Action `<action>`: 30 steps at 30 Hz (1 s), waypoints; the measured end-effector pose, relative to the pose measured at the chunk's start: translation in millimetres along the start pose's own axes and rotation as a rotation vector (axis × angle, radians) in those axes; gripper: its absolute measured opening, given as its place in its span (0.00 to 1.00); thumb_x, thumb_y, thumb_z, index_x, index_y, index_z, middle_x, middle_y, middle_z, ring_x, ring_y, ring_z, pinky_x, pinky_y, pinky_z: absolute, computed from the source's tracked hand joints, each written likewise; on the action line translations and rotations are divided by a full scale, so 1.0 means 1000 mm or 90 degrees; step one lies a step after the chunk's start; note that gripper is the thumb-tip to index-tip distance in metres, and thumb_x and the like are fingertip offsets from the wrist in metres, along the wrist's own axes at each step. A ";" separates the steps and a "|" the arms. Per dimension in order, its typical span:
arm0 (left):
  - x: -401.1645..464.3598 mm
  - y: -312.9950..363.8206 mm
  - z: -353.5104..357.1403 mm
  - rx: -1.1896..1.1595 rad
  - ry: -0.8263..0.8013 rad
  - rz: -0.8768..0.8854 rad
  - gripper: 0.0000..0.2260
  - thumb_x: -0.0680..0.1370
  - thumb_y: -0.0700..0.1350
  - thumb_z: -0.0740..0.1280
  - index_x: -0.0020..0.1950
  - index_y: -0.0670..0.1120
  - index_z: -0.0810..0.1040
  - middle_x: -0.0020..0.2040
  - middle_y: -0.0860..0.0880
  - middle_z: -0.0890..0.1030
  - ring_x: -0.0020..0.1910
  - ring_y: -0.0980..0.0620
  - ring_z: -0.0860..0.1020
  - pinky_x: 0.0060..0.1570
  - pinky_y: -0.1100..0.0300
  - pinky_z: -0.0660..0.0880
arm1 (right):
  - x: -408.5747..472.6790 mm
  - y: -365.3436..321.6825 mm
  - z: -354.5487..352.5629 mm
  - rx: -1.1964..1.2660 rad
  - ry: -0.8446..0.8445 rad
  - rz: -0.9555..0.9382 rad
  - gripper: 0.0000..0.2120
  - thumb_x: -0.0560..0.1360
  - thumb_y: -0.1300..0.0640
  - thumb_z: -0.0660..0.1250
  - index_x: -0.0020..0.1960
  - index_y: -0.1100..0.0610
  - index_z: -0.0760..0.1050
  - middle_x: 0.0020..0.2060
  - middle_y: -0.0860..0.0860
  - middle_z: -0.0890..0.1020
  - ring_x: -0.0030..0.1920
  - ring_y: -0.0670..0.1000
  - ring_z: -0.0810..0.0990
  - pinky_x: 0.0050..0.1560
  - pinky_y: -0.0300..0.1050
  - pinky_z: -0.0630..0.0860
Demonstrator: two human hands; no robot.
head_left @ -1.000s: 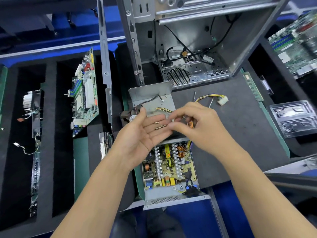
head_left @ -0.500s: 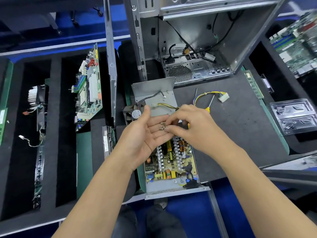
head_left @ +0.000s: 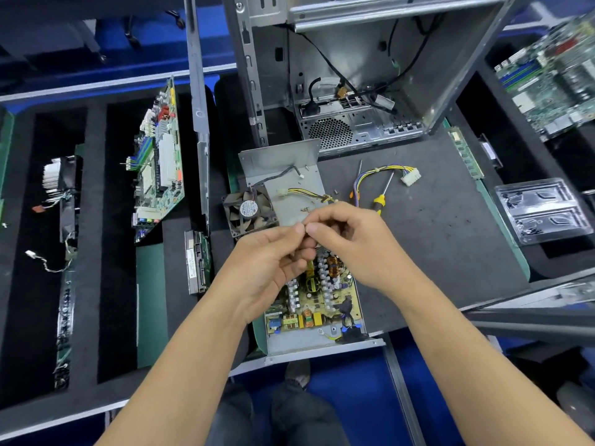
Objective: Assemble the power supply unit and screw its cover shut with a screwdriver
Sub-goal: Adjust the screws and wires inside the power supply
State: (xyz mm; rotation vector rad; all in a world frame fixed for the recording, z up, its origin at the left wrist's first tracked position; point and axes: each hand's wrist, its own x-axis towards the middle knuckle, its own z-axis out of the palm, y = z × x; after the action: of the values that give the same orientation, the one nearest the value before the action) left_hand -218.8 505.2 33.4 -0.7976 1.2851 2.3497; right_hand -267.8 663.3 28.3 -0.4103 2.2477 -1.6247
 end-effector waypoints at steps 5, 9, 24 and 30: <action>0.001 -0.004 0.000 -0.072 -0.015 -0.013 0.07 0.70 0.39 0.71 0.44 0.38 0.86 0.37 0.46 0.82 0.32 0.56 0.79 0.31 0.68 0.76 | -0.010 -0.001 0.009 -0.066 0.075 -0.068 0.08 0.78 0.59 0.69 0.50 0.47 0.84 0.41 0.44 0.77 0.41 0.43 0.75 0.43 0.34 0.70; -0.001 -0.005 0.002 -0.088 -0.005 -0.007 0.07 0.69 0.39 0.72 0.45 0.39 0.84 0.37 0.47 0.82 0.31 0.57 0.77 0.29 0.69 0.75 | -0.014 -0.001 0.011 -0.206 0.064 -0.148 0.12 0.80 0.59 0.66 0.60 0.51 0.82 0.45 0.47 0.74 0.51 0.49 0.74 0.54 0.34 0.69; -0.010 -0.004 -0.012 -0.080 0.015 0.021 0.01 0.67 0.39 0.74 0.35 0.44 0.85 0.37 0.45 0.82 0.33 0.54 0.79 0.32 0.66 0.76 | 0.048 0.078 -0.034 -0.510 0.271 0.180 0.10 0.78 0.49 0.68 0.57 0.51 0.80 0.51 0.52 0.80 0.56 0.60 0.69 0.49 0.50 0.64; -0.013 -0.001 -0.013 -0.084 0.017 0.023 0.03 0.69 0.39 0.72 0.35 0.44 0.85 0.37 0.45 0.81 0.33 0.54 0.79 0.32 0.66 0.76 | 0.062 0.076 -0.033 -0.592 0.182 0.129 0.18 0.76 0.40 0.66 0.61 0.49 0.75 0.48 0.46 0.81 0.53 0.58 0.67 0.50 0.52 0.64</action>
State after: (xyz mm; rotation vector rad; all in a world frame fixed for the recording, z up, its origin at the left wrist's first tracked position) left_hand -204.1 494.0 34.8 -0.8551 1.1734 2.4814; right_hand -340.3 688.6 -40.6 -0.1432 3.0396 -0.4724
